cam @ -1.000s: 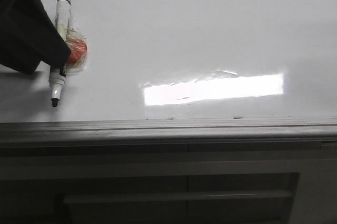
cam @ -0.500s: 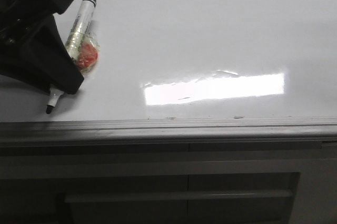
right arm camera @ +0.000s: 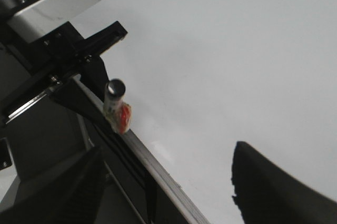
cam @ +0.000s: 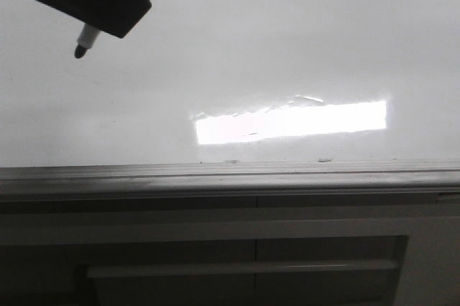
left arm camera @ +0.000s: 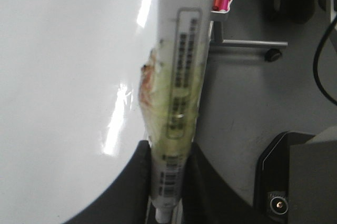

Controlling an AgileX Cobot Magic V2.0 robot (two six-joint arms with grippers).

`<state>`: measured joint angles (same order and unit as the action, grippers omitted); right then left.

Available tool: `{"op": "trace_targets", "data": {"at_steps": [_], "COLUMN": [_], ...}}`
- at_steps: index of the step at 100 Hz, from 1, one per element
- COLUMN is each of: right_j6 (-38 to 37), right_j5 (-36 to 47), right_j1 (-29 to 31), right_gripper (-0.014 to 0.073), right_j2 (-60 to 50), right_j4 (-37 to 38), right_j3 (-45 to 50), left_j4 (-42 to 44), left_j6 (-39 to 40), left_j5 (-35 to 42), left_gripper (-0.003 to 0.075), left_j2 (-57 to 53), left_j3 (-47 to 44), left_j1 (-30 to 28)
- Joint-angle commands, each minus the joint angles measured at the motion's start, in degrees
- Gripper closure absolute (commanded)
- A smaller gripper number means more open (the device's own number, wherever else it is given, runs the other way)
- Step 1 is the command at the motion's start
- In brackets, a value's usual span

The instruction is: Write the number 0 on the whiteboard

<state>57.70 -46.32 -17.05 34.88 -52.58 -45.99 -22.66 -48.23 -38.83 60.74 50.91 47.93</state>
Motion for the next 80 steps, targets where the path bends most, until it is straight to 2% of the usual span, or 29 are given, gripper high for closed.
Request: {"op": "trace_targets", "data": {"at_steps": [1,10,25,38,46,64,80], "right_j6": [5.5,9.0,9.0,9.0,9.0,9.0,9.0], "right_j5": [1.5,1.4,5.7,12.4,15.2,15.4,16.6], "right_j1": [-3.5,-9.1,-17.2,-22.0,-23.9,-27.2,-28.1], "right_gripper": [0.0158,0.0158,0.0158,0.0158,0.0158,0.0158,0.0158], "right_j2": [3.1,5.5,8.9,11.9,13.9,19.0,22.0], "right_j4": [-3.4,-2.5,5.2,3.6,2.4,0.6,-2.3], "right_j3": [-3.3,-4.3,-4.7,-4.7,-4.7,-4.7,-4.7], "left_j4": [1.2,1.3,1.1,1.1,1.1,1.1,1.1], "left_j6": [-1.7,-1.7,-1.7,-1.7,-1.7,-1.7,-1.7], "left_j5": [2.2,1.9,0.4,-1.4,-1.5,-1.9,-2.4], "left_gripper": [0.0740,0.0740,0.0740,0.0740,0.0740,0.0740,0.0740], "left_j2": [-1.3,-1.3,-1.3,-1.3,-1.3,-1.3,-1.3], "left_j3": [1.9,1.9,1.9,1.9,1.9,1.9,1.9], "left_j1": [1.9,2.4,2.4,2.4,2.4,2.4,2.4]}}
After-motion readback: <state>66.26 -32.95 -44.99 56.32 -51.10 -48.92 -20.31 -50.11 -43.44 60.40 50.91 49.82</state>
